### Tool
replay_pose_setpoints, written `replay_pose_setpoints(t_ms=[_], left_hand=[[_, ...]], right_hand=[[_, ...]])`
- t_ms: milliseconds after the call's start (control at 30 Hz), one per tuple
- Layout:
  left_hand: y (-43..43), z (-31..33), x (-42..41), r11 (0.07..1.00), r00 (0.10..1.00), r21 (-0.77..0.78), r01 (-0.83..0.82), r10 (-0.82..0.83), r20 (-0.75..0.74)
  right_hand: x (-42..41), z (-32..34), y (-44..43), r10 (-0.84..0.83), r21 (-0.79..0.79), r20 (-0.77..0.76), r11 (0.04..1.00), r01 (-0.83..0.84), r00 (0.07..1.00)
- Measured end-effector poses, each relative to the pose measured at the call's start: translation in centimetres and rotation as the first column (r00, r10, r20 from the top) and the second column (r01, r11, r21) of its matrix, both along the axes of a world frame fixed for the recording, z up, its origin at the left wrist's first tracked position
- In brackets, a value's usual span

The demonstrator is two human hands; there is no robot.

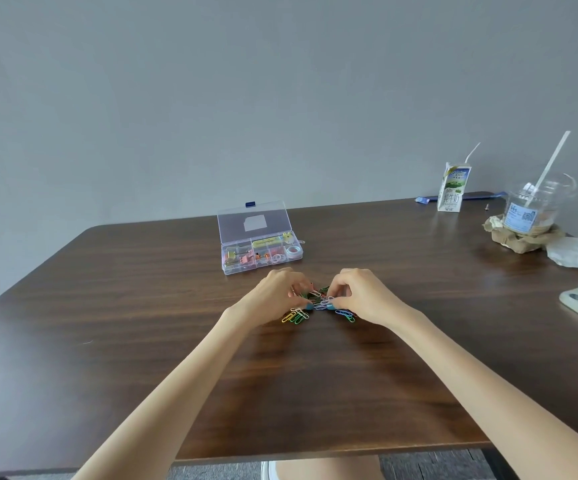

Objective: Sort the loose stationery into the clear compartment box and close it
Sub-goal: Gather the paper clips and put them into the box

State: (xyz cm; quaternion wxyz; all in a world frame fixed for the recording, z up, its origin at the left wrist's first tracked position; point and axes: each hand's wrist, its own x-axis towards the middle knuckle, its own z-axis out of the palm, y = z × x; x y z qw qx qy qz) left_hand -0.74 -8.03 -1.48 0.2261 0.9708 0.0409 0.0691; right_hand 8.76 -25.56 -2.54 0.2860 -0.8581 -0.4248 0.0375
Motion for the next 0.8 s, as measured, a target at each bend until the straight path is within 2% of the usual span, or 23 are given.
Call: replay_pose_setpoints(t_ms=[133,300,433,800], left_hand=[[0.4,0.3,0.5,0.996,0.996,-0.085,0.010,-0.017,-0.082],[0.7,0.2,0.8,0.995,0.994,-0.098,0.023,-0.033,-0.106],[0.6,-0.2,0.5,0.998,0.999,-0.057,0.022,-0.024,-0.046],[0.6,-1.3,-0.6,0.993,0.988,-0.120,0.005,0.013,0.153]], right_hand=[[0.2,0.2,0.1,0.007,-0.043,-0.019,0.999,-0.007,1.000],[0.2,0.5,0.1,0.030,-0.094,-0.017,0.995,-0.031,0.999],[0.1,0.4,0.0,0.026,-0.090,-0.028,0.996,-0.028,0.999],[-0.1,0.3,0.1,-0.006,0.010,-0.047,1.000,0.006,0.999]])
